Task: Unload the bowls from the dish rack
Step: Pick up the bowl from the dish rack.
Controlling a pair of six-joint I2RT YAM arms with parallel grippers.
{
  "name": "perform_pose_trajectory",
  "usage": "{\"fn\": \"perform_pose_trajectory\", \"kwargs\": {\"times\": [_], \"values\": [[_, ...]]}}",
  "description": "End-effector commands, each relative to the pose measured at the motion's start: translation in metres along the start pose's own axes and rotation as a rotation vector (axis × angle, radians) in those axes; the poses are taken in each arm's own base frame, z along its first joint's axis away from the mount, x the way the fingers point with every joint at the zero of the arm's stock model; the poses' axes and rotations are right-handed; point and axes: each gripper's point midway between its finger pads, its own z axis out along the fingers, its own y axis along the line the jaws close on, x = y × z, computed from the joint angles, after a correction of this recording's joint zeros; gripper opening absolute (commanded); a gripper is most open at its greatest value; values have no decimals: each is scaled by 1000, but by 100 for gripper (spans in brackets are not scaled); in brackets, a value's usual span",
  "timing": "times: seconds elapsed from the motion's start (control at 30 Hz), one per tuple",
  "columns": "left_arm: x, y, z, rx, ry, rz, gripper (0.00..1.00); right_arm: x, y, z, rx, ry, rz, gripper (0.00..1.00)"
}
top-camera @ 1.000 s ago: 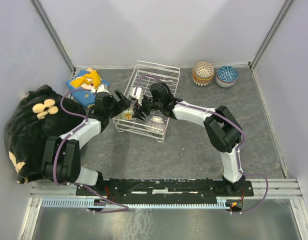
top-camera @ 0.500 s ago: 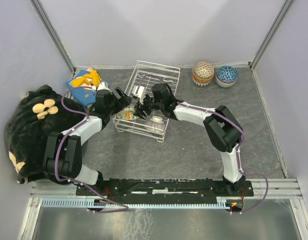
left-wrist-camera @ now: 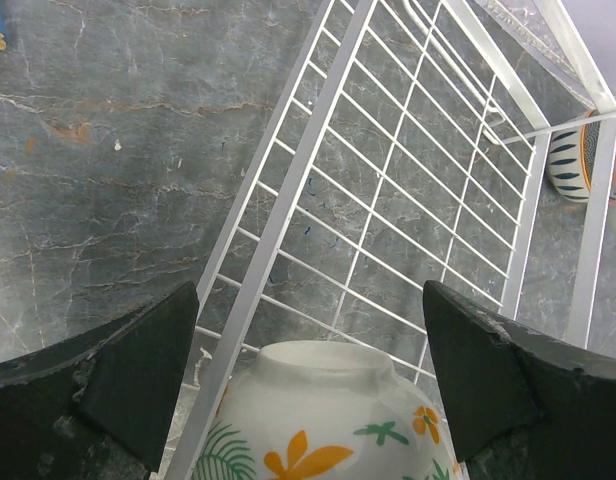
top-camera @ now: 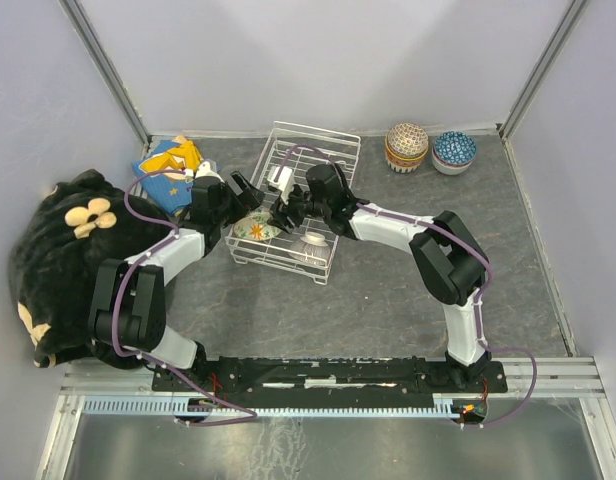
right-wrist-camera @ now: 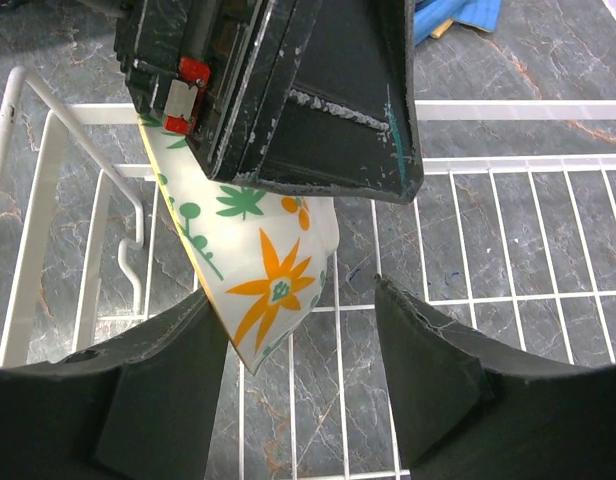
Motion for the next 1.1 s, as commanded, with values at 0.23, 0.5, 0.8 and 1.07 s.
{"fn": "perform_pose_trajectory", "kwargs": {"times": [0.23, 0.5, 0.8, 1.07], "values": [[8, -3, 0, 35, 24, 27, 99, -39, -12, -22, 99, -104, -22, 66], [9, -3, 2, 36, 27, 21, 99, -38, -8, -26, 169, -110, -63, 66], [8, -3, 2, 38, 23, 18, 99, -44, 0, -23, 229, -125, -97, 61], [10, -3, 5, 40, 31, 15, 99, -49, 2, -19, 302, -118, -137, 56]]}}
